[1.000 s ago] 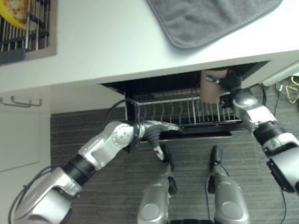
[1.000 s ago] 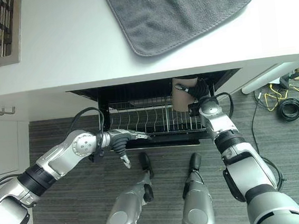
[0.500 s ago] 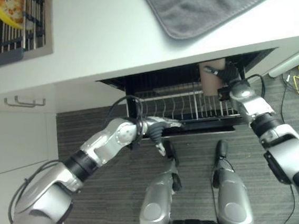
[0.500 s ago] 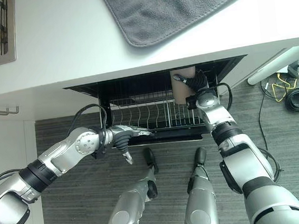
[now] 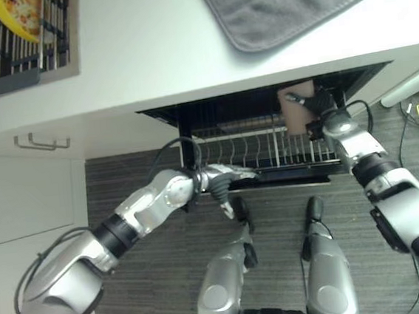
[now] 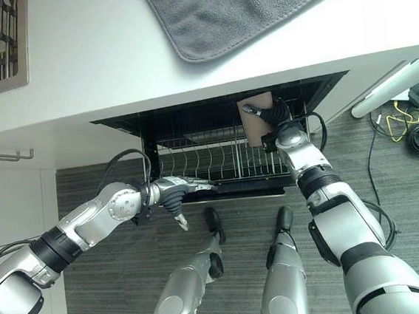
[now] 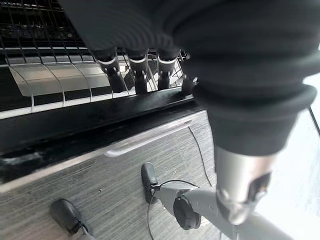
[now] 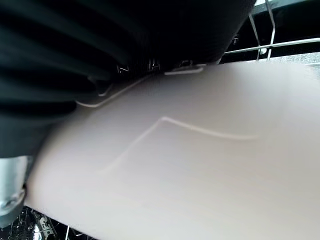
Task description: Place the dishes in the dishwasher.
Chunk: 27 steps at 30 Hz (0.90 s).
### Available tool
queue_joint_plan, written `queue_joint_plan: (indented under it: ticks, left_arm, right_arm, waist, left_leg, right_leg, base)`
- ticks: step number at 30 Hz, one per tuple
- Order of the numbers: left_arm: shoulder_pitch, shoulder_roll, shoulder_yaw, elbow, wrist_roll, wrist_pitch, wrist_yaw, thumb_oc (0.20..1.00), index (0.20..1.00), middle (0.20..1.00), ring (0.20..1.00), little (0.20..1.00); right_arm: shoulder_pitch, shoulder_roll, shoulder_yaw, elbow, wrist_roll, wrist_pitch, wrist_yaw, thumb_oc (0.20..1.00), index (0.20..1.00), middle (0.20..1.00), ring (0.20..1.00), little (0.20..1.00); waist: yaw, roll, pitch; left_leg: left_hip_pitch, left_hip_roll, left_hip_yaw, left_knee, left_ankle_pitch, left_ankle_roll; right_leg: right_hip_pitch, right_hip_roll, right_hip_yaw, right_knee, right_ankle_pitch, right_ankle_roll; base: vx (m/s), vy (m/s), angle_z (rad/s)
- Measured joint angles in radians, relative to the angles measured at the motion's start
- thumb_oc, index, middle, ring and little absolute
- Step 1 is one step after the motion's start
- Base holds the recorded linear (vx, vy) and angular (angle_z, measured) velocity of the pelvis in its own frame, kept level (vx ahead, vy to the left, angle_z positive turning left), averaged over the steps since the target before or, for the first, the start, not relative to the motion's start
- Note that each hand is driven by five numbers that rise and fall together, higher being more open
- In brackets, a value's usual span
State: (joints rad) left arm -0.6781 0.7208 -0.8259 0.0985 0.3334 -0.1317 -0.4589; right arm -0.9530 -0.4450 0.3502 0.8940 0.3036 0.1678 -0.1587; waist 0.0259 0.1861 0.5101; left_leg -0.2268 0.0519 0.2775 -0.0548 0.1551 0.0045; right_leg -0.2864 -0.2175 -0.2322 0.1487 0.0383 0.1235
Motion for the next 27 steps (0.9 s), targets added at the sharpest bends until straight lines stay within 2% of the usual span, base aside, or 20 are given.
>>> queue_joint_plan:
  ticks: [2,3,7,14,22,27]
  left_arm:
    - [0.001,-0.002,0.0,0.001,0.001,0.005,0.003,1.0,1.0,1.0,1.0,1.0]
    - [0.001,-0.005,0.001,0.004,0.002,0.007,0.005,1.0,1.0,1.0,1.0,1.0]
    - [0.008,-0.03,0.0,0.021,0.002,0.012,0.012,1.0,1.0,1.0,1.0,1.0]
    - [0.012,-0.036,0.004,0.02,0.002,0.013,0.014,1.0,1.0,1.0,1.0,1.0]
    - [0.018,-0.036,0.004,0.02,0.002,0.013,0.014,1.0,1.0,1.0,1.0,1.0]
    - [0.021,-0.036,0.007,0.02,0.002,0.013,0.014,1.0,1.0,1.0,1.0,1.0]
  right_arm:
    - [0.006,0.0,0.001,0.001,0.025,0.007,0.001,0.206,0.206,0.206,0.206,0.206]
    - [0.01,0.0,0.001,0.001,0.032,0.005,-0.001,1.0,1.0,1.0,1.0,1.0]
    - [0.026,0.017,0.027,0.001,0.034,0.011,-0.031,1.0,1.0,1.0,1.0,1.0]
    - [0.026,0.042,0.022,0.003,0.071,0.013,-0.12,1.0,1.0,1.0,1.0,1.0]
    - [0.023,0.049,0.021,0.002,0.111,0.018,-0.143,1.0,1.0,1.0,1.0,1.0]
    - [0.024,0.063,0.024,0.0,0.109,0.011,-0.192,1.0,1.0,1.0,1.0,1.0]
  waist:
    - [-0.001,0.012,-0.008]
    - [-0.002,0.017,-0.011]
    - [-0.002,0.036,-0.025]
    - [0.0,0.036,-0.025]
    - [0.0,0.036,-0.026]
    - [0.001,0.036,-0.026]
  left_leg:
    - [-0.012,0.002,-0.001,0.008,0.0,0.0]
    - [-0.015,0.002,-0.001,0.009,0.0,0.0]
    - [-0.023,0.003,0.0,0.015,0.0,0.0]
    - [-0.03,-0.001,0.003,0.022,0.0,0.0]
    - [-0.03,0.0,0.004,0.023,0.0,0.0]
    - [-0.03,-0.001,0.007,0.023,0.0,0.0]
  right_leg:
    - [-0.017,0.001,0.002,0.016,-0.002,-0.004]
    - [-0.024,0.001,0.003,0.024,-0.003,-0.005]
    - [-0.04,-0.004,0.008,0.044,-0.008,-0.006]
    - [-0.071,-0.017,0.017,0.1,-0.032,-0.007]
    - [-0.072,-0.017,0.019,0.101,-0.032,-0.007]
    - [-0.076,-0.018,0.023,0.106,-0.033,-0.007]
  base:
    - [0.0,0.0,0.0]
    - [0.02,0.034,0.0]
    - [0.0,0.008,0.0]
    - [0.0,0.0,0.0]
    - [0.0,0.0,0.0]
    - [0.02,0.013,-0.01]
